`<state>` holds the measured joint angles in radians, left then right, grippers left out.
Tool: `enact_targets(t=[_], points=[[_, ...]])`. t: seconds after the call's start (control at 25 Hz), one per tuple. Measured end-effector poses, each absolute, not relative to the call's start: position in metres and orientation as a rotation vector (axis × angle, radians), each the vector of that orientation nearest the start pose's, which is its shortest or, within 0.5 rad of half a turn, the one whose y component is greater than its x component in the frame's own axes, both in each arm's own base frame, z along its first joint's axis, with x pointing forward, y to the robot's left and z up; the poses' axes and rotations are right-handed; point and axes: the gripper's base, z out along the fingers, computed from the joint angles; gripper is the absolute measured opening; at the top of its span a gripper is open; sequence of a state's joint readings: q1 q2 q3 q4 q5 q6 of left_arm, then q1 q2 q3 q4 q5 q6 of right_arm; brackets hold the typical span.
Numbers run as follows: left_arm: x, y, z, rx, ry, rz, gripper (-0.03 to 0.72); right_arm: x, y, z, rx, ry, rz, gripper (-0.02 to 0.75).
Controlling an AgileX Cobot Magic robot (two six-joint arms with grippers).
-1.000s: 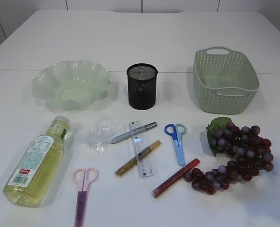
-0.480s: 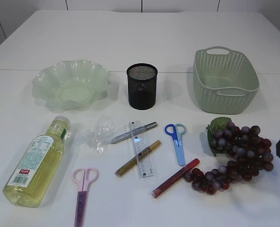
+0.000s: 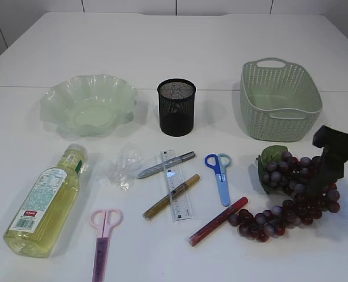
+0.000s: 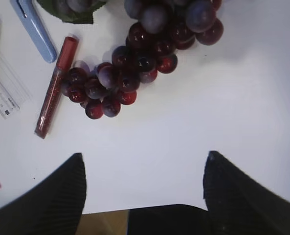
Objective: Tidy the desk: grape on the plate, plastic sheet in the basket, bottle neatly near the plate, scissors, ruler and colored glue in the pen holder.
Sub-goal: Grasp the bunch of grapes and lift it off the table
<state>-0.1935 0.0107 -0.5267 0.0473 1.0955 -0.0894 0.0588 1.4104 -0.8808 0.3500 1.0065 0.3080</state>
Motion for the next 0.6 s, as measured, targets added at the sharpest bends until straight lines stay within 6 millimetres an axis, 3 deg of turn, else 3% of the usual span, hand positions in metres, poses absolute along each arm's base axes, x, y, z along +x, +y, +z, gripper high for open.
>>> enact_targets(t=[0.28,0.6], points=[[-0.007,0.005,0.282,0.104,2.062,-0.118,0.435,0.256,0.044,0.209,0.729,3.001,0.527,0.576],[-0.007,0.005,0.282,0.104,2.062,-0.118,0.435,0.266,0.043,0.200,0.745,2.959,0.517,0.576]])
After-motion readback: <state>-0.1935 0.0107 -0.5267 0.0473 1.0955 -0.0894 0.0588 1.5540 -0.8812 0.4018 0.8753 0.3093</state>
